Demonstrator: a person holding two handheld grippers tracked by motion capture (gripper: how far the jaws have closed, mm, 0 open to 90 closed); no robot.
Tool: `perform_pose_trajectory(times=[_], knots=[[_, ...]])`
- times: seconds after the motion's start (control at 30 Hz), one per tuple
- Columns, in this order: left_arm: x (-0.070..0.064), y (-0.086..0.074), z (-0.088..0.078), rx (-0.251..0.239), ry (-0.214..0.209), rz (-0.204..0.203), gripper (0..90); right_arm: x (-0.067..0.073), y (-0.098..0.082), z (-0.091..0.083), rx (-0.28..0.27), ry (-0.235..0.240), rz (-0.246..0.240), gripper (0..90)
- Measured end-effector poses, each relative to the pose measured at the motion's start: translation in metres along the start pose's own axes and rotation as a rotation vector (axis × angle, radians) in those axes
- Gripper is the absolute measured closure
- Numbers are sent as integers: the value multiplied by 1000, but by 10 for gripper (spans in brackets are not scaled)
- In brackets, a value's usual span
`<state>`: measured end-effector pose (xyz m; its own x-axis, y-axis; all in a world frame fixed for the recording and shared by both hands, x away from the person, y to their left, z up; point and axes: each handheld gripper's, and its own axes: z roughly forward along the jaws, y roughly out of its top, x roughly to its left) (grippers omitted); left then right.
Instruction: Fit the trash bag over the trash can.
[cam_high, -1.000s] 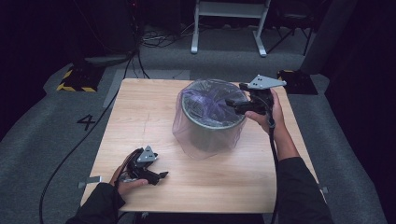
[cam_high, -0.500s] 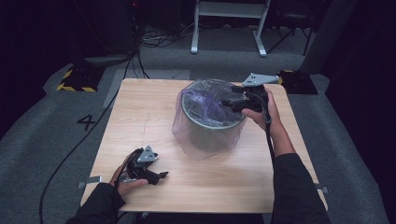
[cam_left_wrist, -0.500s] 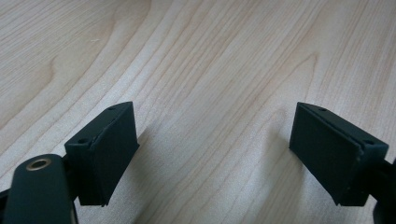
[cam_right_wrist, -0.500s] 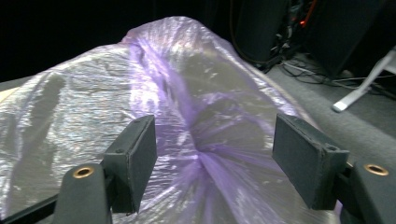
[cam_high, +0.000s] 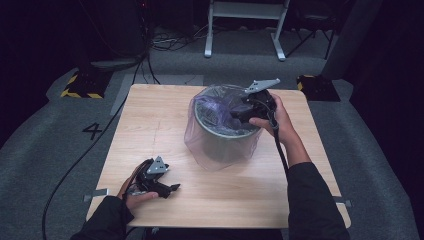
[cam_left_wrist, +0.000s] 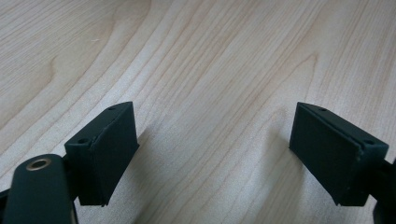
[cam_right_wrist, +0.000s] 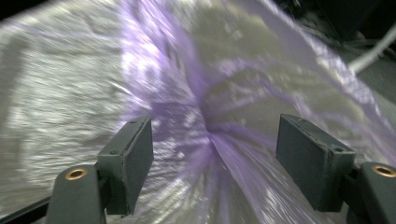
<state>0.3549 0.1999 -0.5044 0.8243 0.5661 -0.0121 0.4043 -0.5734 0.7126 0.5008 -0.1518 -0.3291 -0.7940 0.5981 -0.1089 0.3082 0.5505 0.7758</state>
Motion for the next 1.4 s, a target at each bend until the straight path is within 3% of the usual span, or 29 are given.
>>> perform_pose_trajectory(times=[0.23,0.63,0.8,0.93,1.4], knots=[[0,0,0,0,0,0,147,0,2,5,62,7,-20,275],[0,0,0,0,0,0,147,7,8,18,254,2,-115,282],[0,0,0,0,0,0,147,7,10,21,314,12,-117,268],[0,0,0,0,0,0,147,8,10,22,328,3,-114,233],[0,0,0,0,-1,0,147,9,9,19,295,1,-77,215]])
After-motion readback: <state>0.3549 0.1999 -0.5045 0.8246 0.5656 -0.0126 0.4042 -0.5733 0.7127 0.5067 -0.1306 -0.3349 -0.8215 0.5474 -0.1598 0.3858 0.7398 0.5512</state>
